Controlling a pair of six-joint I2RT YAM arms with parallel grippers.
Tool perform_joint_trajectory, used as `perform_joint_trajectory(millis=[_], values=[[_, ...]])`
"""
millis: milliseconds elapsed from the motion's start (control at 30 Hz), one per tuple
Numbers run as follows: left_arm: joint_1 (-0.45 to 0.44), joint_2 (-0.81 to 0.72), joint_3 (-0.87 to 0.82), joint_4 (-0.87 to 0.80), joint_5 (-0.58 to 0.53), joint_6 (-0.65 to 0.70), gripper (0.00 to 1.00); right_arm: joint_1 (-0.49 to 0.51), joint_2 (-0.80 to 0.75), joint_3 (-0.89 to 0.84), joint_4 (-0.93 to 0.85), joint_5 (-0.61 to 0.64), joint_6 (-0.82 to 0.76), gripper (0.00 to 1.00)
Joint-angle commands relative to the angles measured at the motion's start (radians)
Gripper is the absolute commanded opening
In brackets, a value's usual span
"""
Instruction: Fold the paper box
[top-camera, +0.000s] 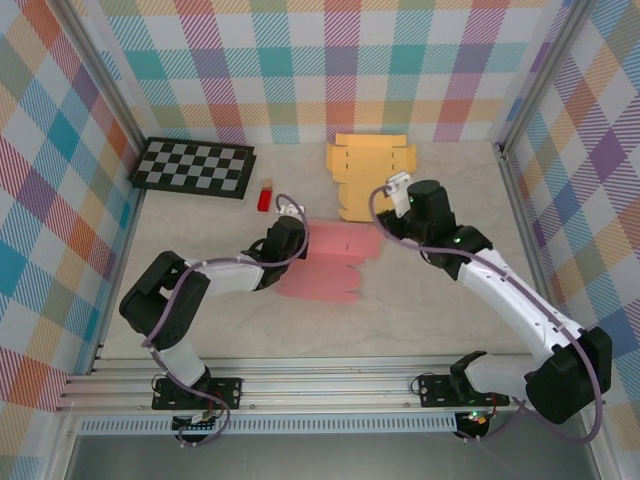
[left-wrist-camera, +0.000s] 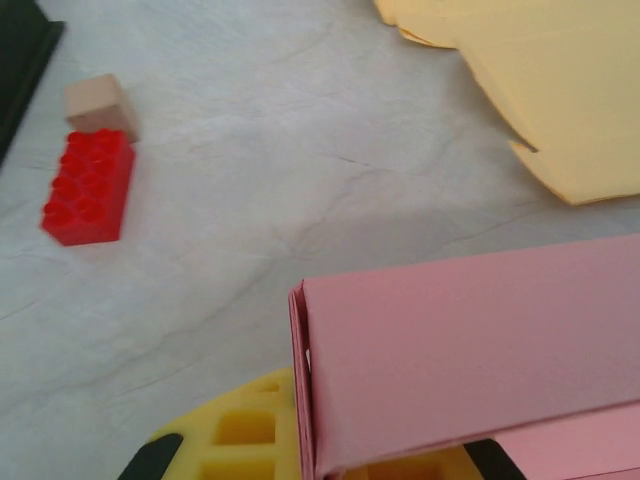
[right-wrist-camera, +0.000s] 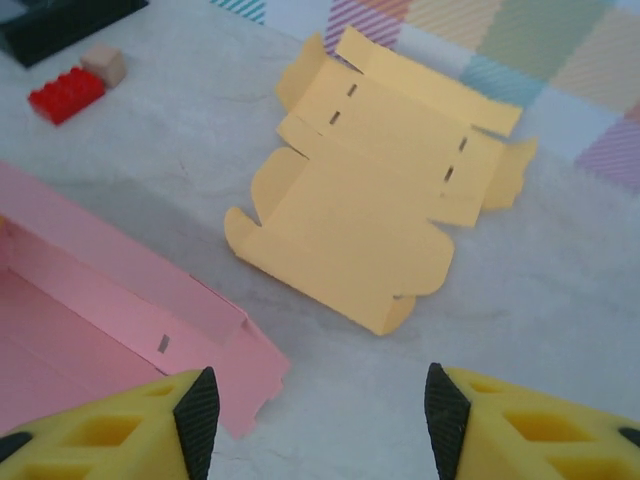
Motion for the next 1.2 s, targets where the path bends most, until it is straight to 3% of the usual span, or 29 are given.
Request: perform_joint_trajectory(millis=[0,167,400,633,800,1000,1167], values=[[-0.007,-0.026,-0.06,0.132,-0.113,0.001,0.0,-0.029,0.07,0.079,-0.171,-0.172,0.413,0.58],[-0.043,-0.001,-0.099,0.264,-0.15,0.055,0.0,-0.027,0.282,0.234,-0.193,-0.371,0.614,0.58],[-0.065,0.018,-0.136,0.378,-0.151,0.1,0.0,-0.005,0.498,0.374,-0.235,-0.406,0.651,0.58],[-0.071,0.017,-0.149,0.395,-0.146,0.097,0.0,0.002,0.539,0.336,-0.198,-0.44,0.698,0.65],[-0.077,0.018,-0.159,0.408,-0.119,0.088,0.0,0.003,0.558,0.29,-0.107,-0.503,0.729,0.64],[-0.078,0.011,-0.168,0.416,-0.119,0.082,0.0,0.002,0.562,0.268,-0.143,-0.461,0.729,0.66],[-0.079,0.016,-0.169,0.421,-0.1,0.07,0.0,0.002,0.569,0.227,-0.052,-0.558,0.776,0.63]])
